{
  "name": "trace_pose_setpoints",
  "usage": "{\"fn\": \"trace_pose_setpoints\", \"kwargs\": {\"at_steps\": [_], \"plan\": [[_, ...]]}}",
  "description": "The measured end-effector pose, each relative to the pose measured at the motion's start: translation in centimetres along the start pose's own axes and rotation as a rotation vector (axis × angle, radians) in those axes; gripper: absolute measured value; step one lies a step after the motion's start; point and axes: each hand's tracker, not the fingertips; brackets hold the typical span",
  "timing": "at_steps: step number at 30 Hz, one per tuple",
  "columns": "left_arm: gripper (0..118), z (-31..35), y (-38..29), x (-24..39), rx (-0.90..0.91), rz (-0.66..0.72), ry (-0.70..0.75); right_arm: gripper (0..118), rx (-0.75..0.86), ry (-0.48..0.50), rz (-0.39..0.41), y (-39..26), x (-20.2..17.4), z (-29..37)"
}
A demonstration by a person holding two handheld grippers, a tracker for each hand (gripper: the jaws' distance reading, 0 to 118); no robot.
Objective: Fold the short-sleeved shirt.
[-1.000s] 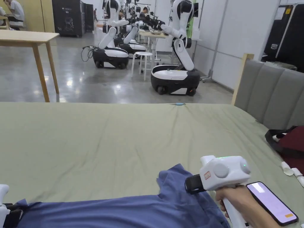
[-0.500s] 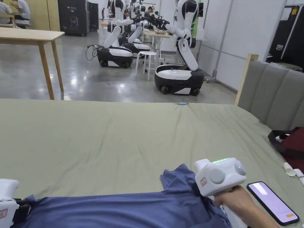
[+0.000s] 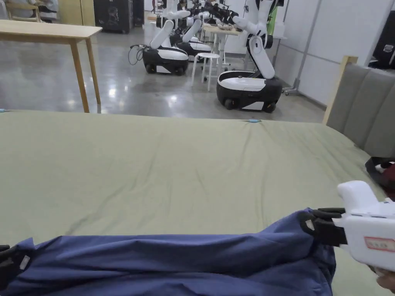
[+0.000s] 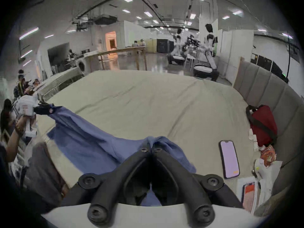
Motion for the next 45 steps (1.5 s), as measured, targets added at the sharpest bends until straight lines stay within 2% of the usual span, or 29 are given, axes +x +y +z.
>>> {"fn": "trace_pose_setpoints", "kwargs": {"at_steps": [5, 7, 9, 13, 18, 20, 21, 22, 23, 24, 25, 26, 27, 30, 31, 32, 33, 34, 35, 37, 38, 40, 41, 45], "plan": [[0, 2.3, -4.5, 0.1, -0.098, -0.057, -0.056, 0, -0.079, 0.070, -0.006, -5.8, -1.3, 3.0], [0, 1.9, -6.1, 0.0, -0.171, -0.046, -0.079, 0, -0.160, 0.056, -0.044, -7.8, -1.4, 2.3], [0, 1.3, -7.2, 0.1, -0.219, -0.066, -0.096, 0, -0.253, 0.043, -0.031, -9.6, -0.9, 0.6], [0, -0.6, -7.8, 0.4, -0.283, -0.077, -0.078, 1, -0.438, -0.067, 0.010, -11.8, -0.7, -3.5], [0, -1.4, -7.3, 0.8, -0.327, -0.106, -0.057, 1, -0.449, -0.068, -0.026, -11.8, -0.4, -5.3], [5, -1.3, -7.3, 0.9, -0.325, -0.120, -0.049, 9, -0.419, -0.070, -0.038, -11.7, -0.3, -5.1], [12, -1.2, -7.3, 0.9, -0.321, -0.121, -0.046, 24, -0.405, -0.062, -0.047, -11.8, -0.2, -4.5], [39, -1.0, -7.3, 1.0, -0.309, -0.118, -0.047, 56, -0.397, -0.069, -0.048, -11.8, -0.1, -4.1], [78, -0.5, -7.4, 1.1, -0.275, -0.097, -0.057, 87, -0.376, -0.096, -0.045, -11.9, -0.2, -3.4], [113, -0.3, -7.5, 1.2, -0.268, -0.088, -0.057, 113, -0.360, -0.139, -0.036, -11.8, -0.2, -2.8], [115, 0.0, -7.6, 1.4, -0.272, -0.078, -0.032, 116, -0.348, -0.126, -0.039, -11.9, -0.2, -1.4], [114, 0.9, -7.1, 1.3, -0.174, -0.085, -0.036, 112, -0.311, -0.115, -0.054, -11.8, -0.2, -0.4], [115, 1.3, -8.1, -0.1, -0.195, -0.053, -0.029, 113, -0.224, -0.079, -0.094, -11.1, -0.2, 1.8], [115, 3.2, -8.6, -1.1, -0.131, 0.024, -0.002, 114, -0.131, -0.048, -0.161, -10.8, -0.5, 5.9], [115, 4.6, -7.5, 1.6, -0.103, 0.038, 0.002, 110, -0.096, -0.038, -0.172, -10.6, -0.7, 6.9], [109, 5.6, -7.4, 2.2, -0.072, 0.063, 0.006, 100, -0.055, -0.017, -0.187, -10.4, -1.0, 8.2], [90, 6.4, -7.4, 2.4, -0.055, 0.090, 0.001, 72, -0.020, 0.021, -0.198, -10.2, -1.5, 8.7], [32, 7.1, -7.4, 2.7, -0.022, 0.120, -0.004, 7, 0.027, 0.043, -0.213, -10.1, -1.8, 9.5], [0, 7.7, -7.6, 2.6, 0.029, 0.136, -0.003, 0, 0.073, 0.041, -0.218, -10.1, -2.2, 10.2], [0, 8.5, -8.1, 3.3, 0.067, 0.116, 0.039, 0, 0.144, -0.059, -0.222, -9.9, -3.6, 10.5], [0, 8.9, -8.0, 3.8, 0.132, 0.082, 0.065, 0, 0.147, -0.067, -0.213, -9.9, -4.0, 10.6], [0, 9.3, -8.3, 4.3, 0.102, 0.108, 0.043, 0, 0.174, -0.030, -0.204, -10.0, -4.6, 11.0], [0, 9.6, -8.5, 4.7, 0.123, 0.118, 0.048, 0, 0.199, -0.010, -0.226, -10.3, -4.4, 11.5], [0, 10.5, -8.9, 4.5, 0.145, 0.121, 0.031, 0, 0.167, -0.005, -0.212, -10.4, -5.8, 12.1]]}}
